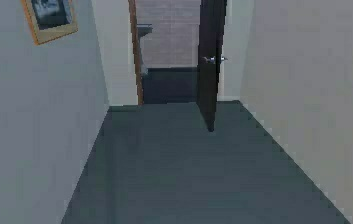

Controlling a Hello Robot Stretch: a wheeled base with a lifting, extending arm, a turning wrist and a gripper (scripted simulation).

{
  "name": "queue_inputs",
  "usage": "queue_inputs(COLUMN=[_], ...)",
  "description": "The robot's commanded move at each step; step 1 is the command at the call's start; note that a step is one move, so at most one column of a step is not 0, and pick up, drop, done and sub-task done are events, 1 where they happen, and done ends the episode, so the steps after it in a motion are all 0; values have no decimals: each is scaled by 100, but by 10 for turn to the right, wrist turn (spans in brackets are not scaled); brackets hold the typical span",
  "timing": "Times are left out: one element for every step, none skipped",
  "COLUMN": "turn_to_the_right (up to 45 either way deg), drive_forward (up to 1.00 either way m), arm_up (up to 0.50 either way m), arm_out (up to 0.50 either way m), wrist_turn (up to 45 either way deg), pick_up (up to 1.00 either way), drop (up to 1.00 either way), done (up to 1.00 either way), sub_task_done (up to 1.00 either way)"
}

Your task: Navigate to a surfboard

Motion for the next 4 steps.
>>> queue_inputs(turn_to_the_right=[0,0,0,-60], drive_forward=[100,100,100,0], arm_up=[0,0,0,0], arm_out=[0,0,0,0], wrist_turn=[0,0,0,0], pick_up=[0,0,0,0], drop=[0,0,0,0], done=[0,0,0,0], sub_task_done=[0,0,0,0])
